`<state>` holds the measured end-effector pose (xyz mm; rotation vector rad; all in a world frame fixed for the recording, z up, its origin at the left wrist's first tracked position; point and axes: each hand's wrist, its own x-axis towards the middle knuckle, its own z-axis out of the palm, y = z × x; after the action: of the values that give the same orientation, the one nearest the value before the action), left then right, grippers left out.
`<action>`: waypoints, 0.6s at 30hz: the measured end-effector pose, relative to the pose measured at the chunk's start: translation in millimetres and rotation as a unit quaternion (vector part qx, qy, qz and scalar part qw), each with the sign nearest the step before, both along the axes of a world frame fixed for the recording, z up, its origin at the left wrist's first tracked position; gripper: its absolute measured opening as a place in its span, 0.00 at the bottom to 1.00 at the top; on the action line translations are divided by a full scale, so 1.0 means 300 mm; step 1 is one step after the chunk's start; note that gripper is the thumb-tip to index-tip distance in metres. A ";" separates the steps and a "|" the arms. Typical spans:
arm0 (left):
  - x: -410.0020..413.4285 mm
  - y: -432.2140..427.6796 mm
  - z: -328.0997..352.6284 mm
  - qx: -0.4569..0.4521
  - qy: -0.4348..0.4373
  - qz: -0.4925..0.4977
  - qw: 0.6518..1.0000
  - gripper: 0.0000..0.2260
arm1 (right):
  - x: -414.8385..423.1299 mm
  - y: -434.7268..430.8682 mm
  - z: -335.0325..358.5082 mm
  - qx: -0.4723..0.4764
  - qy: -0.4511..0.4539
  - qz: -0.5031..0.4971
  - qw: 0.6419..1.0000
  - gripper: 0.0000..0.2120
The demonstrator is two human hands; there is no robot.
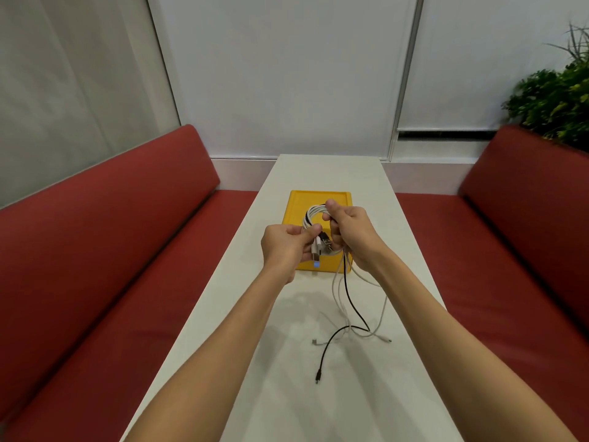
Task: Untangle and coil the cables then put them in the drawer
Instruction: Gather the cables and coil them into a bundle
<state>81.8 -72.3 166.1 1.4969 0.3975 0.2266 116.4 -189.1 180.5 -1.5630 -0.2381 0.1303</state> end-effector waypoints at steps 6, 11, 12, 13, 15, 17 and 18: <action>0.002 -0.005 -0.025 0.129 0.035 0.071 0.988 0.16 | -0.033 0.010 -0.016 -0.049 -0.005 0.018 0.999 0.18; -0.023 -0.013 -0.017 0.258 0.048 0.099 0.960 0.16 | -0.045 0.000 -0.022 -0.045 -0.005 0.023 0.999 0.17; -0.029 -0.012 -0.017 0.277 0.047 0.103 0.954 0.15 | -0.044 -0.006 -0.019 -0.050 -0.009 0.027 0.998 0.17; -0.037 -0.013 -0.014 0.290 0.045 0.104 0.950 0.15 | -0.044 -0.013 -0.017 -0.055 -0.013 0.031 0.998 0.17; -0.048 -0.016 -0.011 0.308 0.046 0.099 0.945 0.14 | -0.046 -0.024 -0.014 -0.054 -0.017 0.032 0.998 0.17; -0.060 -0.021 -0.006 0.337 0.049 0.095 0.936 0.14 | -0.047 -0.034 -0.014 -0.044 -0.013 0.032 0.998 0.17; -0.065 -0.023 -0.003 0.353 0.047 0.094 0.930 0.13 | -0.047 -0.040 -0.015 -0.039 -0.009 0.031 0.999 0.17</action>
<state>62.4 -79.1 165.1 2.1851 0.5748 0.4882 102.3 -201.0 176.1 -1.6349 -0.2989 0.1745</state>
